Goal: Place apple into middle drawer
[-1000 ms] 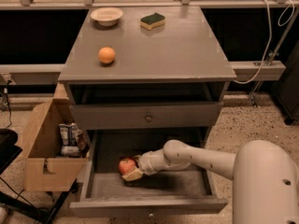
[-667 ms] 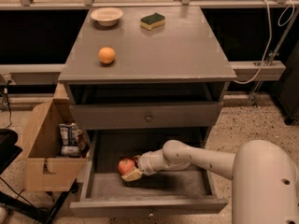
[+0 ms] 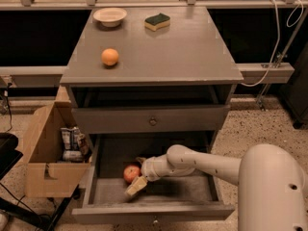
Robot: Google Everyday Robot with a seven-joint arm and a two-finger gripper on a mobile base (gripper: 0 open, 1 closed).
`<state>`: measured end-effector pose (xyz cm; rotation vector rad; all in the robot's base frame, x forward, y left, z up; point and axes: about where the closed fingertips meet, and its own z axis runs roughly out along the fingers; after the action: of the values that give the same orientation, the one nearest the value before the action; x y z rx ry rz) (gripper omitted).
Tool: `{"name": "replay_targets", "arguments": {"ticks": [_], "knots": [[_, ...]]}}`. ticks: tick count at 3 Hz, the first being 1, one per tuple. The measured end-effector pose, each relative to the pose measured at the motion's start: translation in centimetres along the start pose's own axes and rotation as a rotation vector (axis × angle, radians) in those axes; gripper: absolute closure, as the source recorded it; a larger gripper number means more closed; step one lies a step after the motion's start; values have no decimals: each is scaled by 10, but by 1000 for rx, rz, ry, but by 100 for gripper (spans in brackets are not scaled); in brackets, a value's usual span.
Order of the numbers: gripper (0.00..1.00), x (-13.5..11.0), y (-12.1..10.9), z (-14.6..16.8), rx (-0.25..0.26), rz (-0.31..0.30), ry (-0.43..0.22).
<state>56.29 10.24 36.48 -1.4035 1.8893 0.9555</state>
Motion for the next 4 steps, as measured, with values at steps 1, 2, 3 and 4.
{"name": "replay_targets", "arguments": {"ticks": [1, 2, 3, 4], "knots": [[0, 0, 0, 0, 0, 0, 0], [0, -12, 18, -36, -31, -29, 46], [0, -29, 46, -84, -104, -68, 112], [0, -53, 60, -131, -179, -72, 182]]}}
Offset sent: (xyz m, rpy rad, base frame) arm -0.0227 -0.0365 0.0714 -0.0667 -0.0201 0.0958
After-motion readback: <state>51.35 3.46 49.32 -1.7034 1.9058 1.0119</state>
